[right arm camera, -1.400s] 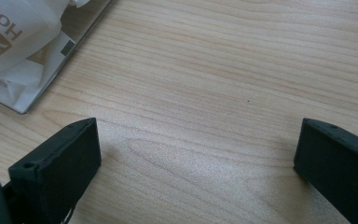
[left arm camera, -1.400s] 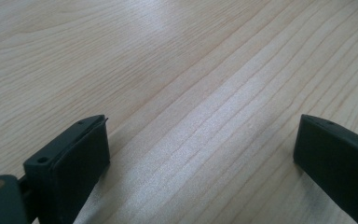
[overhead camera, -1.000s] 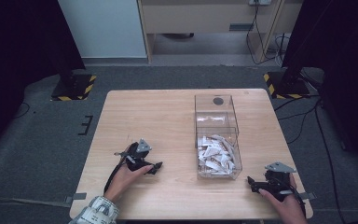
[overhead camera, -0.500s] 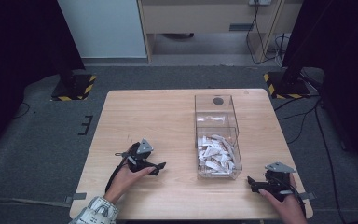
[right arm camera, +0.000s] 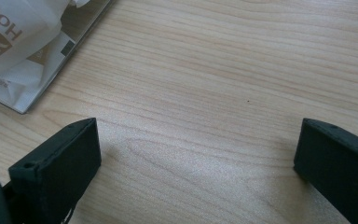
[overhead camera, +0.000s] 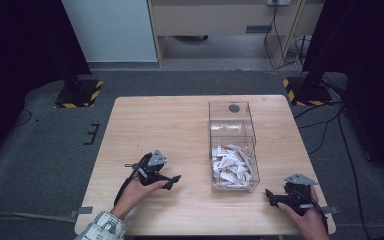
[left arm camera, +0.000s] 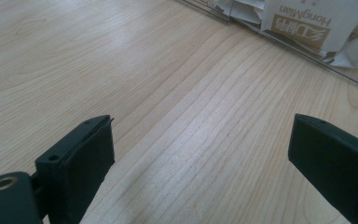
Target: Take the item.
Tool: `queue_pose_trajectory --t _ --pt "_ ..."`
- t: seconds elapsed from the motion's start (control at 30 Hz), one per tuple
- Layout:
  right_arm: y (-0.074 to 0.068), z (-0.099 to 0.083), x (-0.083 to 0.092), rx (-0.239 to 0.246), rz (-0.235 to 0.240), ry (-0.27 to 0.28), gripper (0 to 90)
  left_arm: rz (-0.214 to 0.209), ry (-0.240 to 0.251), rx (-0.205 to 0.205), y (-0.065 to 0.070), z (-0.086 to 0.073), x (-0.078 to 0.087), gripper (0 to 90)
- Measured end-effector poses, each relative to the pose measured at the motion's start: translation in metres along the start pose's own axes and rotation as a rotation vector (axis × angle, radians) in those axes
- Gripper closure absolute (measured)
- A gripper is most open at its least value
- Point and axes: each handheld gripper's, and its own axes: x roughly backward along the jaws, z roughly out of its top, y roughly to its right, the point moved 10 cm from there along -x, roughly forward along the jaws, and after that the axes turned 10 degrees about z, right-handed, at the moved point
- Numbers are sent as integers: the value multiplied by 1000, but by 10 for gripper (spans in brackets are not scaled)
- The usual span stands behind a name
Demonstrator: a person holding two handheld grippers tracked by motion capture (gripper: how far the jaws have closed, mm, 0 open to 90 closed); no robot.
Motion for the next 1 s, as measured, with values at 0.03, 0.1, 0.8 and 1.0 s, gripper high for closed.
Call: queue_pose_trajectory --t 0.03,0.1,0.8,1.0 --pt "0 0 0 -1 0 0 8 -1 0 -1 1 0 0 62" --pt "0 0 0 -2 -1 1 8 -7 3 -5 3 2 1 63" --pt "0 0 0 1 0 0 8 -33 50 -18 15 16 9 66" --pt "0 0 0 -1 -1 0 8 -48 55 -27 20 21 12 68"
